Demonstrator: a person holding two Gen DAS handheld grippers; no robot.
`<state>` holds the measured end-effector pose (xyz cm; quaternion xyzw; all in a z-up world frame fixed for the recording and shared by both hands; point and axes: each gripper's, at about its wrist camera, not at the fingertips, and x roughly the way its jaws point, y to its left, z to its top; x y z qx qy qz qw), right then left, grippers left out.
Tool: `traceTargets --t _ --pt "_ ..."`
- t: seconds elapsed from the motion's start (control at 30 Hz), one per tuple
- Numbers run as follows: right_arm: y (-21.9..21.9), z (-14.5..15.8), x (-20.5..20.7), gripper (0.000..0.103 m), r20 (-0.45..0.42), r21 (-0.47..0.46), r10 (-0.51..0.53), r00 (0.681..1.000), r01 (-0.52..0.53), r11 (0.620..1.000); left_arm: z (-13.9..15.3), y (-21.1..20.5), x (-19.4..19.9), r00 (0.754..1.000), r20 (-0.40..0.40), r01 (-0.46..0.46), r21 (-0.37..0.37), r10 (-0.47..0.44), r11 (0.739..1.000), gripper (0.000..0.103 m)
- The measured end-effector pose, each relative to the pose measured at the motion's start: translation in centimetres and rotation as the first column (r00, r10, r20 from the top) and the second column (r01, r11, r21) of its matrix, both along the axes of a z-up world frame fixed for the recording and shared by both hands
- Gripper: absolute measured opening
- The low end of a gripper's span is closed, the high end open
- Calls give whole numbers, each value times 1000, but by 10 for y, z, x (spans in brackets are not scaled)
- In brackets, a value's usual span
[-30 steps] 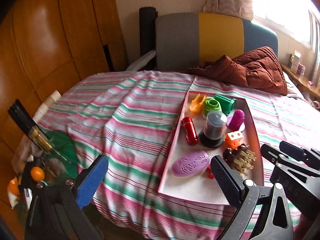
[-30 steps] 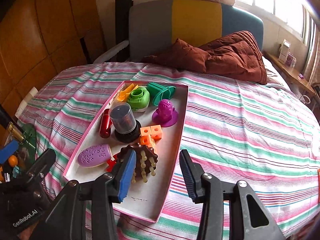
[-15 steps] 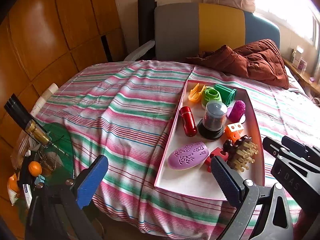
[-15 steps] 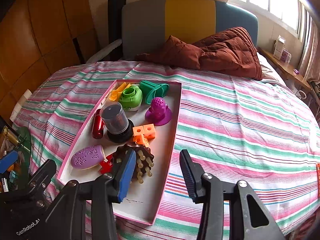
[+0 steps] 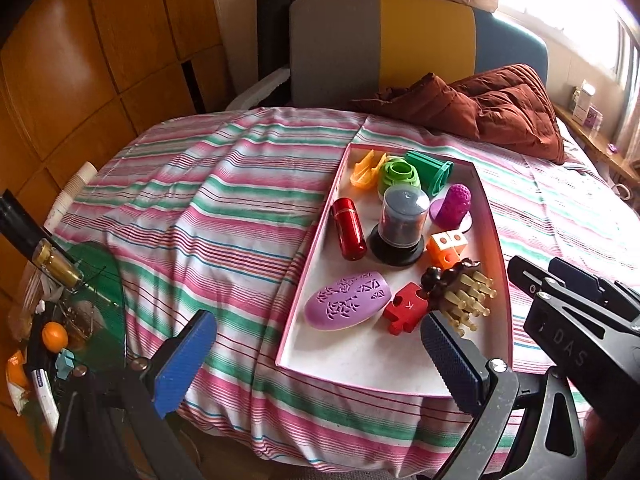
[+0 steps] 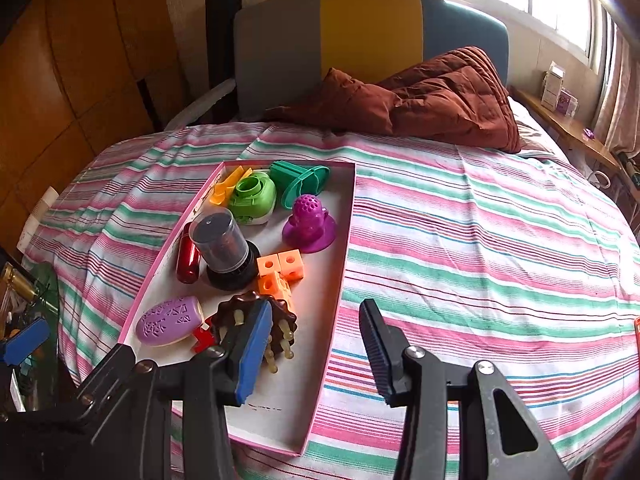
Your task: Organize rigid objects
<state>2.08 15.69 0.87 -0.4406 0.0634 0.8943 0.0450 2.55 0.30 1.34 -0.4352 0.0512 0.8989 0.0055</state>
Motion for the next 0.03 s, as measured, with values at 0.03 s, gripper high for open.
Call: traceTargets --t 0.03 --pt "1 0 0 46 1 -6 -5 1000 5 1000 0 1 1 1000 -8 -2 -12 2 1000 103"
